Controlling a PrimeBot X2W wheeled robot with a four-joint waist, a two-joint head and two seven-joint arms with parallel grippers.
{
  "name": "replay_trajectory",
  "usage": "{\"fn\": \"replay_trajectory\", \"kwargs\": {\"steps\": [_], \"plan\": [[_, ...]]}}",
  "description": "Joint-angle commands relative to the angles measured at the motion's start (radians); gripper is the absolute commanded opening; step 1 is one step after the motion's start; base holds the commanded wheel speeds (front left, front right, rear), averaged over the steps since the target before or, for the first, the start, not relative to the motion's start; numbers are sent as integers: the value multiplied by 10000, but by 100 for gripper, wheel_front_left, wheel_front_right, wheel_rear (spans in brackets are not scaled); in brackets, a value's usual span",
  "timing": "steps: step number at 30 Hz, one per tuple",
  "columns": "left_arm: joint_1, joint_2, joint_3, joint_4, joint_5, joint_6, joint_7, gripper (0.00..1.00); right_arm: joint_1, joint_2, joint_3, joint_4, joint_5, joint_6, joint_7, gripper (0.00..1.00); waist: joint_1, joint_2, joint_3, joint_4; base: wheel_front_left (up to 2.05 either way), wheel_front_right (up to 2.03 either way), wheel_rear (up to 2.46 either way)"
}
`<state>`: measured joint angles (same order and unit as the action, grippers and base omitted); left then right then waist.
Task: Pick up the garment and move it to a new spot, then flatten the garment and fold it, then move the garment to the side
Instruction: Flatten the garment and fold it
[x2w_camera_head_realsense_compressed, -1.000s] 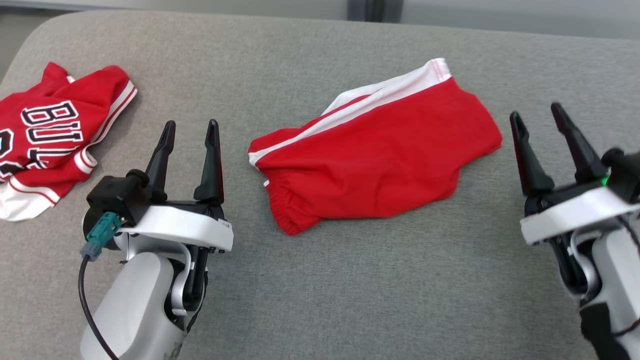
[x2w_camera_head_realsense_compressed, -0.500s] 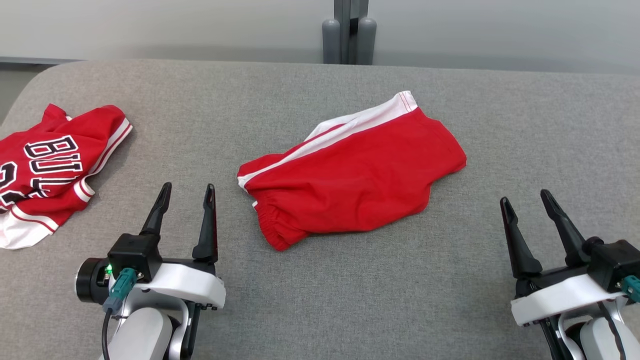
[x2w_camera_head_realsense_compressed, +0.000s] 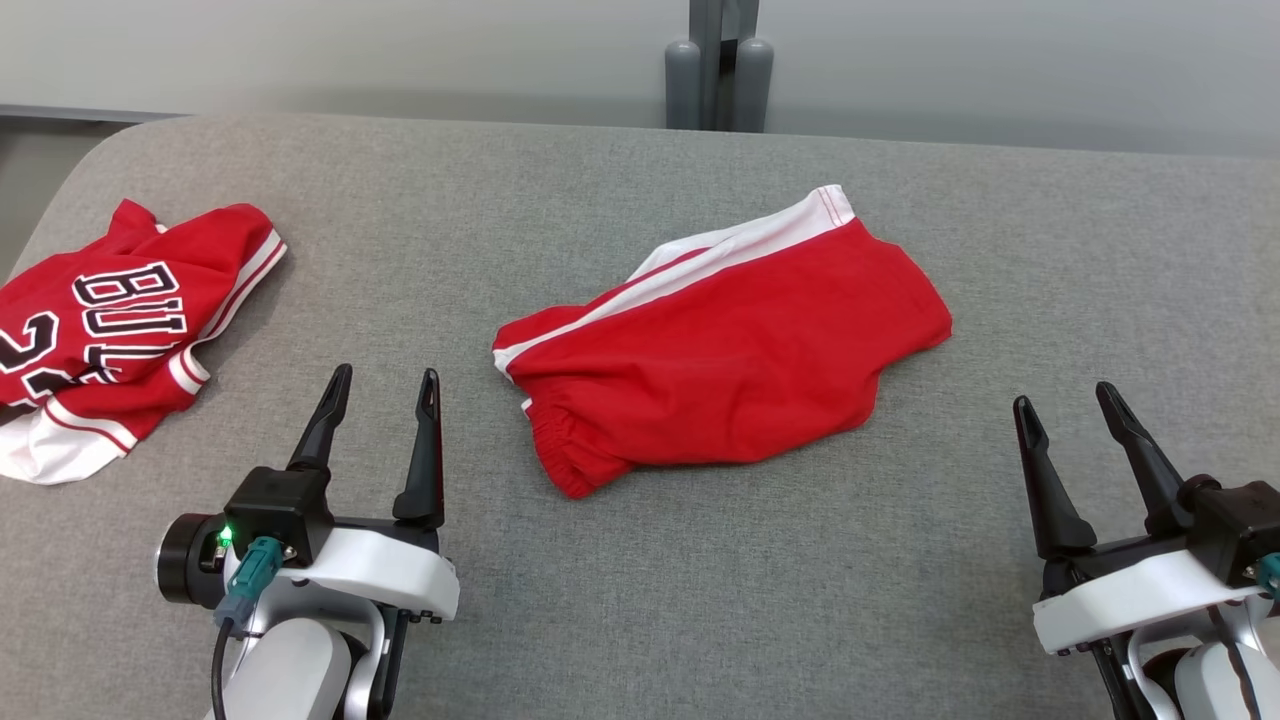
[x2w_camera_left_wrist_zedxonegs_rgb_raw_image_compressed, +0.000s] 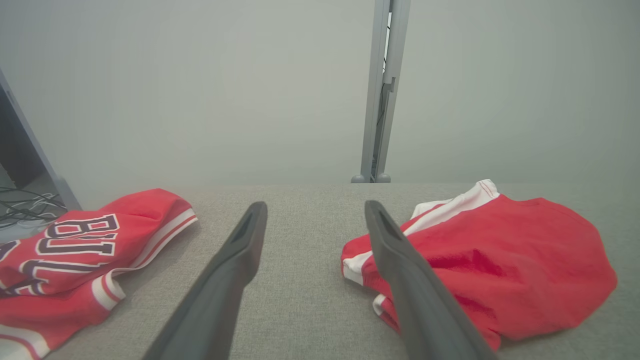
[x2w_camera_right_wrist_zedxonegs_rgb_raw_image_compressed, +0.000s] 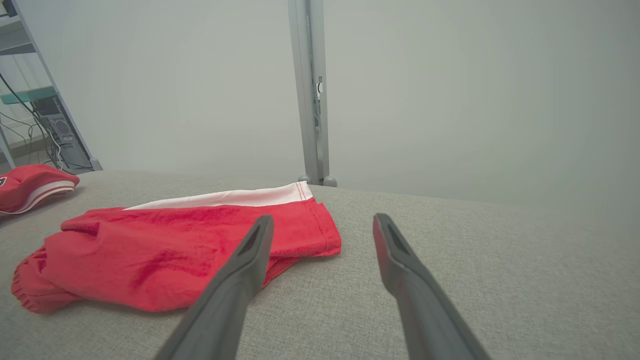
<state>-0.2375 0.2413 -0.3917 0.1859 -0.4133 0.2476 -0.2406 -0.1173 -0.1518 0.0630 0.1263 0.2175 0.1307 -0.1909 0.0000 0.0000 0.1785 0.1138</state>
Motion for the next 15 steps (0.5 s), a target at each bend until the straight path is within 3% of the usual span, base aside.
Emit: {"fn": "replay_trajectory", "kwargs": {"steps": [1,10,15], "plan": [[-51,58,4,-53,68,52,-1,100,13,-34,-59,-65,-97,3,50,100,0,0,34,36,0,0,0],[-405,-144,-274,-150,179,-46,-25,100,-480,-243,-369,10,-178,3,487,100,0,0,444,678,0,0,0],[-625,-347,-486,-65,363,-29,-115,100,-1666,-611,-314,1074,-291,3,696,100,0,0,1024,1173,0,0,0]]}}
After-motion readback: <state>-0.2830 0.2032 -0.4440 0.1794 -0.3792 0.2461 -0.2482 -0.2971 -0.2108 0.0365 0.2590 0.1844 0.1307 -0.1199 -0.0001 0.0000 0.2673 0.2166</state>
